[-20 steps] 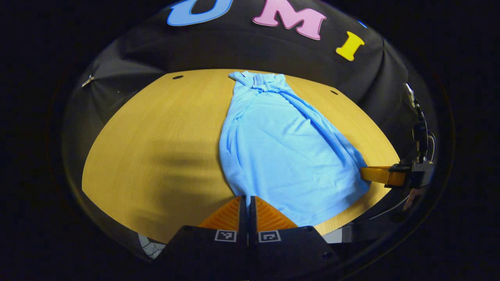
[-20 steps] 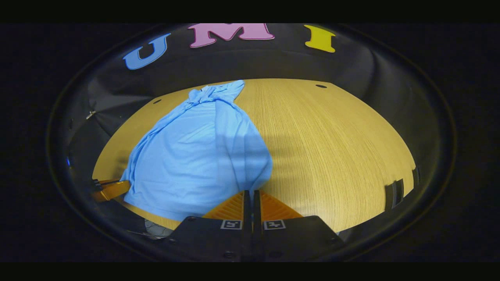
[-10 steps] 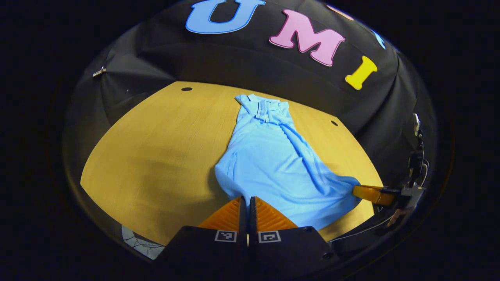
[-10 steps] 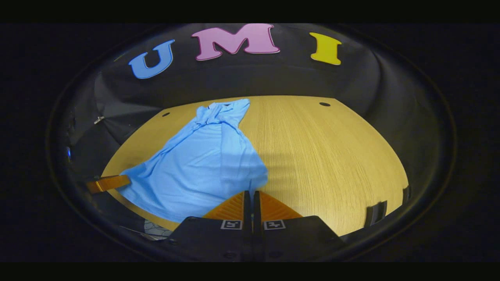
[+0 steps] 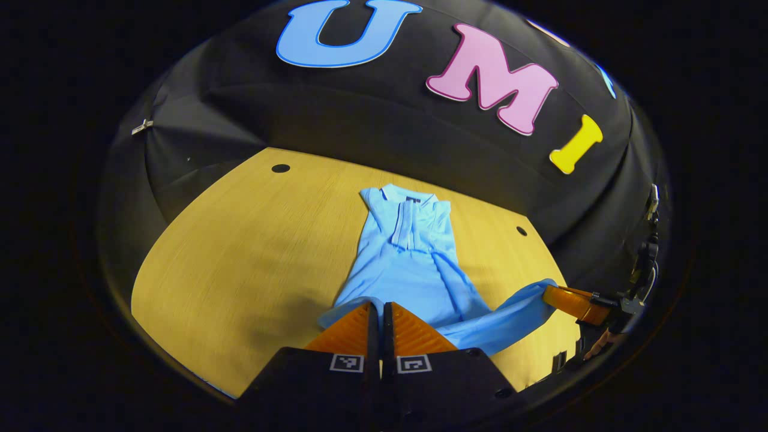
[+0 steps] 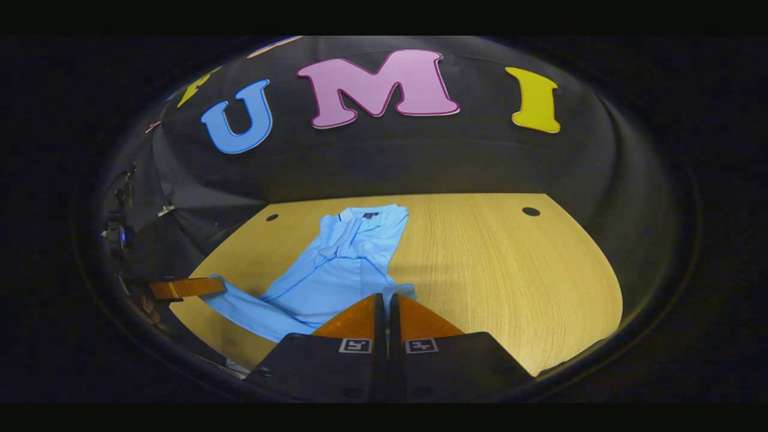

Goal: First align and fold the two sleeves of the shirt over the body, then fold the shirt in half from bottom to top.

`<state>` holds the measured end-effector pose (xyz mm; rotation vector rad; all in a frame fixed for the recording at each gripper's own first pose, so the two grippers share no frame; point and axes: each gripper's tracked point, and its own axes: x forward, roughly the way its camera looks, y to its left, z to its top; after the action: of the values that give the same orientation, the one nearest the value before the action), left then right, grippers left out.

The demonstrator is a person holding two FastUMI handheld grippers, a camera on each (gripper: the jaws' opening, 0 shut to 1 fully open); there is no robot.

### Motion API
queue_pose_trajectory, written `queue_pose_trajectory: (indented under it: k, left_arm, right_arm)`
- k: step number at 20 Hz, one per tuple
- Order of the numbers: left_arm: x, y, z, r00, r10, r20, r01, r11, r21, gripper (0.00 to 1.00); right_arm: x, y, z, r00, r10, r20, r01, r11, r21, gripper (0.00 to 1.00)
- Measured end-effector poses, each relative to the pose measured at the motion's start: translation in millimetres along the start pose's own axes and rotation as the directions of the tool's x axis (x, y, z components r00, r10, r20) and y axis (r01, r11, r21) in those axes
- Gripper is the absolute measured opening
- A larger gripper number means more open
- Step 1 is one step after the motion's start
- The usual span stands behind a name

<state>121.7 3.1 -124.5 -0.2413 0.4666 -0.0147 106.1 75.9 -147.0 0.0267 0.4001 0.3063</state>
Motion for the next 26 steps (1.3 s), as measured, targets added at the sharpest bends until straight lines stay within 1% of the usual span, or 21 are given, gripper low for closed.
queue_pose_trajectory:
  k: [3, 5, 7, 8, 10, 12, 14, 15, 16, 17, 19, 20, 22, 23, 24, 25, 26]
  left_arm:
    - [32, 1, 49, 0.999, 0.004, 0.043, -0.005, 1.000, 0.017, 0.06]
    - [57, -1, 81, 0.998, -0.014, 0.067, 0.013, 1.000, 0.013, 0.06]
    - [86, 3, 107, 0.995, -0.029, 0.096, 0.025, 0.998, 0.049, 0.06]
    - [103, 5, 121, 0.993, -0.030, 0.112, 0.023, 0.998, 0.062, 0.06]
    - [136, 11, 144, 0.991, -0.036, 0.127, 0.028, 0.998, 0.063, 0.06]
    - [168, 24, 161, 0.990, -0.026, 0.140, 0.018, 0.998, 0.063, 0.06]
    - [203, 29, 183, 0.986, -0.035, 0.163, 0.026, 0.998, 0.056, 0.06]
    - [219, 31, 192, 0.985, -0.036, 0.171, 0.028, 0.998, 0.049, 0.06]
    - [236, 35, 198, 0.984, -0.034, 0.174, 0.027, 0.999, 0.043, 0.06]
    - [251, 38, 206, 0.983, -0.040, 0.181, 0.034, 0.999, 0.036, 0.06]
    - [278, 46, 219, 0.980, -0.034, 0.194, 0.028, 0.999, 0.032, 0.05]
    - [288, 50, 223, 0.979, -0.026, 0.203, 0.021, 0.999, 0.029, 0.05]
    - [310, 49, 230, 0.975, -0.050, 0.214, 0.047, 0.999, 0.021, 0.05]
    - [320, 51, 223, 0.983, -0.048, 0.179, 0.045, 0.999, 0.020, 0.05]
    - [331, 60, 213, 0.989, -0.008, 0.148, 0.002, 0.999, 0.038, 0.00]
    - [338, 63, 202, 0.993, 0.033, 0.115, -0.041, 0.997, 0.070, 0.25]
    - [337, 64, 195, 0.993, 0.075, 0.089, -0.085, 0.990, 0.109, 0.44]
  right_arm:
    - [40, -3, 46, 0.998, 0.020, 0.058, -0.020, 1.000, 0.009, 0.05]
    - [69, -5, 73, 0.996, 0.032, 0.085, -0.033, 0.999, 0.009, 0.05]
    - [99, -9, 96, 0.993, 0.034, 0.111, -0.035, 0.999, 0.001, 0.05]
    - [114, -11, 107, 0.991, 0.035, 0.128, -0.036, 0.999, 0.003, 0.00]
    - [146, -13, 126, 0.987, 0.035, 0.158, -0.037, 0.999, 0.009, 0.00]
    - [178, -20, 146, 0.981, 0.018, 0.194, -0.020, 1.000, 0.010, 0.10]
    - [210, -26, 164, 0.974, 0.011, 0.225, -0.021, 0.999, 0.039, 0.10]
    - [226, -31, 173, 0.972, 0.002, 0.236, -0.014, 0.999, 0.051, 0.05]
    - [241, -38, 179, 0.971, -0.011, 0.240, -0.003, 0.998, 0.059, 0.05]
    - [256, -45, 185, 0.970, -0.022, 0.241, 0.007, 0.998, 0.064, 0.00]
    - [282, -58, 193, 0.968, -0.046, 0.245, 0.030, 0.997, 0.067, 0.05]
    - [293, -65, 195, 0.968, -0.053, 0.244, 0.038, 0.997, 0.065, 0.05]
    - [314, -70, 187, 0.970, -0.070, 0.232, 0.060, 0.997, 0.052, 0.05]
    - [326, -73, 178, 0.975, -0.080, 0.209, 0.071, 0.996, 0.046, 0.05]
    - [335, -75, 166, 0.980, -0.090, 0.178, 0.083, 0.995, 0.047, 0.05]
    - [343, -79, 157, 0.982, -0.107, 0.153, 0.101, 0.994, 0.048, 0.05]
    - [347, -79, 147, 0.986, -0.104, 0.129, 0.098, 0.994, 0.048, 0.24]
